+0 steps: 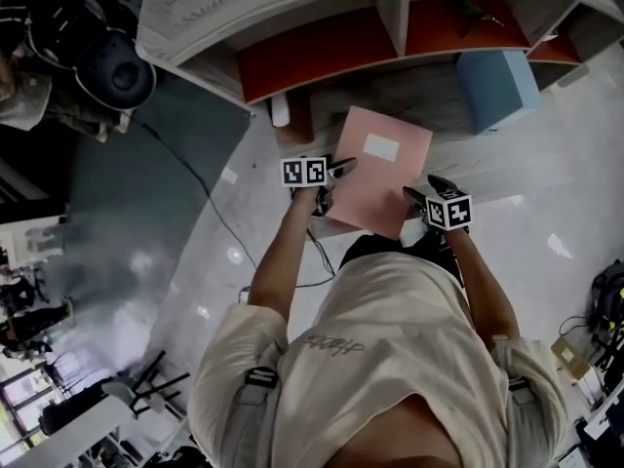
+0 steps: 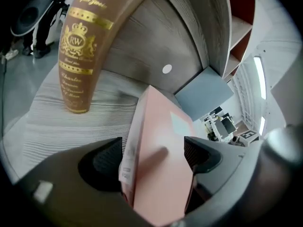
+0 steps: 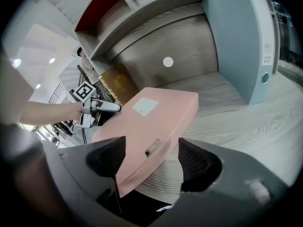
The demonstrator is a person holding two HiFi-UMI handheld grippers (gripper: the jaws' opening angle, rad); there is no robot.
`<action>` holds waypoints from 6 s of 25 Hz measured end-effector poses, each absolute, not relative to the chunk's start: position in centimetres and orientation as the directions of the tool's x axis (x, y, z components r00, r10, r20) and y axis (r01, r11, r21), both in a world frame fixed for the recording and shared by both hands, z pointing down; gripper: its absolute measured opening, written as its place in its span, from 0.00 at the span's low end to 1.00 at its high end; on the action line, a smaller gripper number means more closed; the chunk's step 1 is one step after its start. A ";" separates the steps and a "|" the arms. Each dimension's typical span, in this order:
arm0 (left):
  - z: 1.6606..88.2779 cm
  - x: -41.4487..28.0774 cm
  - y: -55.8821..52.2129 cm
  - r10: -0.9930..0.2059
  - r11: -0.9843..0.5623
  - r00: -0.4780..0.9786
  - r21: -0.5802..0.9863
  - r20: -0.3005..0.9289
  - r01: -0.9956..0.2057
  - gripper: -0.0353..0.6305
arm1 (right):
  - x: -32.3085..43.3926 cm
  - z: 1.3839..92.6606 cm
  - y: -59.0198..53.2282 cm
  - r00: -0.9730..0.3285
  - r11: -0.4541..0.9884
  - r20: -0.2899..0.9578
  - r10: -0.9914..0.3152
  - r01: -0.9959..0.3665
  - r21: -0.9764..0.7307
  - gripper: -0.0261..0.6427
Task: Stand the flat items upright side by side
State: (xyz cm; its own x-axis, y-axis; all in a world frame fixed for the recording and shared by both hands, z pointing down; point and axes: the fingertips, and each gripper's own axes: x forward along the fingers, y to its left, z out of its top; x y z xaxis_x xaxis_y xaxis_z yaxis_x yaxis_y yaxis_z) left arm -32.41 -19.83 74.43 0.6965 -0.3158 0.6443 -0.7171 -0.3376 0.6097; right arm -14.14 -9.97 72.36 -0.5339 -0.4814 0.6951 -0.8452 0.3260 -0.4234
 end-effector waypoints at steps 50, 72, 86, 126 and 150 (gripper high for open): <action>72.6 -25.2 -14.2 -0.558 -0.012 0.475 0.566 0.680 -0.824 0.66 | -8.8 72.1 -17.8 -0.668 0.623 0.736 -0.106 -0.622 -0.474 0.52; 57.2 -25.9 -13.7 -0.804 -0.204 0.335 0.302 0.491 -0.931 0.65 | -10.2 57.9 -19.4 -0.708 0.835 0.523 -0.475 -0.550 0.014 0.48; 57.3 -25.6 -11.4 -0.814 -0.265 0.359 0.258 0.458 -0.929 0.61 | -9.9 58.5 -18.4 -0.686 0.816 0.508 -0.522 -0.574 0.063 0.48; 60.3 -22.2 -14.3 -0.782 -0.502 0.471 0.037 0.409 -0.864 0.63 | 0.2 65.0 -8.5 -0.458 0.503 0.620 -0.637 -0.856 -0.117 0.45; 60.4 -9.1 -19.3 -0.849 -0.244 0.251 0.075 0.465 -0.967 0.62 | 13.4 63.5 -13.4 -0.501 0.511 0.504 -0.703 -0.849 -0.132 0.44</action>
